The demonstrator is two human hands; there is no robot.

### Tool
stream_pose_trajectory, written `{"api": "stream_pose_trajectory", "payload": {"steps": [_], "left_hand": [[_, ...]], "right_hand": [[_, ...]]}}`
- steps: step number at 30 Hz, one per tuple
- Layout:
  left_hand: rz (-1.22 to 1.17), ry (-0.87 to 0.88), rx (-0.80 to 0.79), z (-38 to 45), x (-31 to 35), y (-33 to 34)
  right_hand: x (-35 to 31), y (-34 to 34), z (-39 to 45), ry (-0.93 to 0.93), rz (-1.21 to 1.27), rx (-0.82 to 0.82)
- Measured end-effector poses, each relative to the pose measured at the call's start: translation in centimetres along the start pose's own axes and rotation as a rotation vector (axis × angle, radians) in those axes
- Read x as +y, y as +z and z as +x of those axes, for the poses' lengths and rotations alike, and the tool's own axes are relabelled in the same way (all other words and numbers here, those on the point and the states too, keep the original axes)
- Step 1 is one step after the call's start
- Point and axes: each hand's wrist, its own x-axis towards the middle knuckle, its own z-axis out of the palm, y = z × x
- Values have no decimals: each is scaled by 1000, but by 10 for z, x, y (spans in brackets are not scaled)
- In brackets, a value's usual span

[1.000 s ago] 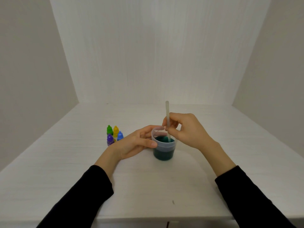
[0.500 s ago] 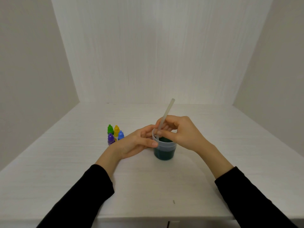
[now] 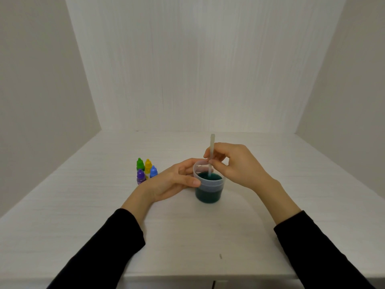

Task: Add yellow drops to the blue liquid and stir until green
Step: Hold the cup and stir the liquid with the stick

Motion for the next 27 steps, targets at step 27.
{"api": "stream_pose_trajectory", "payload": {"steps": [27], "left_hand": [[-17,15,-15,0,-1,0]], "right_hand": [[-4,9,1,35,160,-17]]}}
